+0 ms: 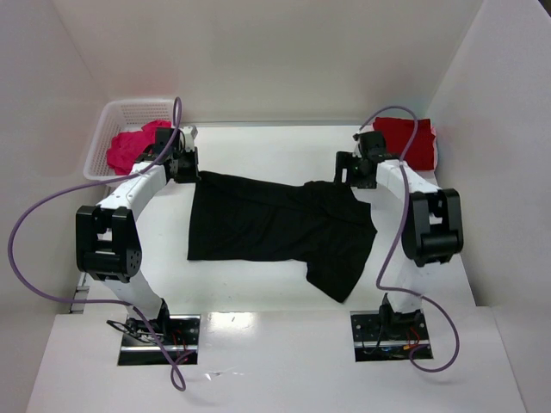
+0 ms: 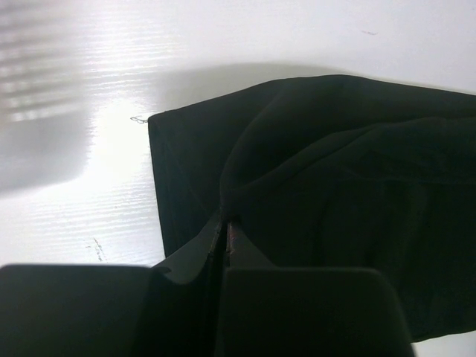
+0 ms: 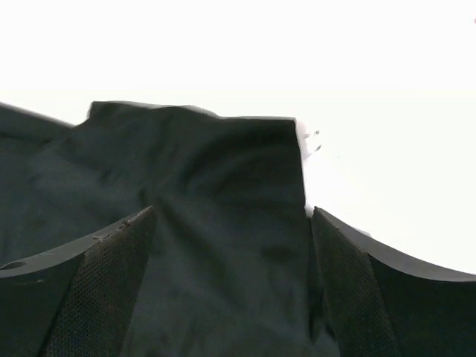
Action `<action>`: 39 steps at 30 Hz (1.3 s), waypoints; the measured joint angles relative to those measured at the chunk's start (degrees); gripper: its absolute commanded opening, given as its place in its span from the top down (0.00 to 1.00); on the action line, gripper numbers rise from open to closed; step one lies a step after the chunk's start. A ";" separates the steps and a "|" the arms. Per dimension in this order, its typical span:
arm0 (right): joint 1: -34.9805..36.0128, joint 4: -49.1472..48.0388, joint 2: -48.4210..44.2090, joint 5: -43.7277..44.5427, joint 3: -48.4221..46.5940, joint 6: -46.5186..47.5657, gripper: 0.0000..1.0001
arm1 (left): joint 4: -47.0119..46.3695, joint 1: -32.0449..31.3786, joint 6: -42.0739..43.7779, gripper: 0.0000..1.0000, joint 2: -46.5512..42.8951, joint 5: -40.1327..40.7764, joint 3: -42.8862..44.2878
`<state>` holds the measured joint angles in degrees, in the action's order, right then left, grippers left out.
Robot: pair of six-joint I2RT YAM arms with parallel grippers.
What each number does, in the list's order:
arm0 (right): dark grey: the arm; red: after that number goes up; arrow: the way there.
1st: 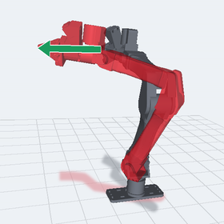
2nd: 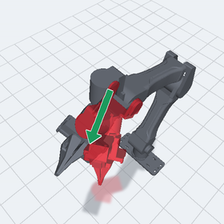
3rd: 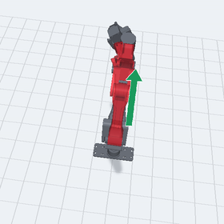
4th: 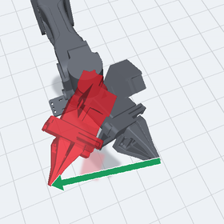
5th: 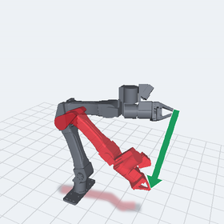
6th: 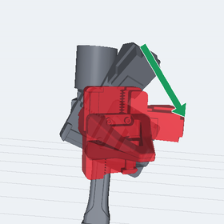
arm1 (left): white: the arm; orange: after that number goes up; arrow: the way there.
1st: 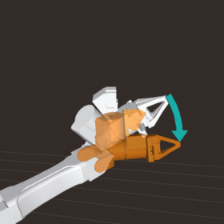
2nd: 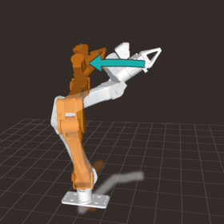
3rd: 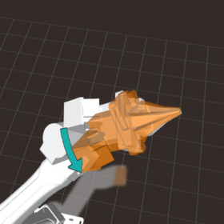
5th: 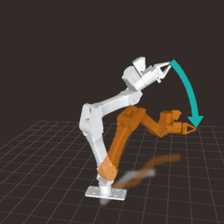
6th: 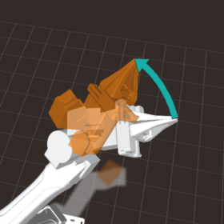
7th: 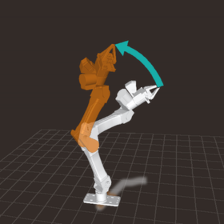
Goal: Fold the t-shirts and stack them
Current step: Flatten out the tshirt
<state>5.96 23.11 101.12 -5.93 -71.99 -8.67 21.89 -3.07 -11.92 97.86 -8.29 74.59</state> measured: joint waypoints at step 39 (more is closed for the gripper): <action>-0.39 0.13 12.37 0.59 -4.31 1.68 1.00 | -0.02 0.15 0.22 1.00 0.15 -0.15 -0.02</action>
<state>5.56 23.24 113.49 -5.34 -76.29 -6.98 21.87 -2.92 -11.70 98.02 -8.45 74.56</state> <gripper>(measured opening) 0.025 0.011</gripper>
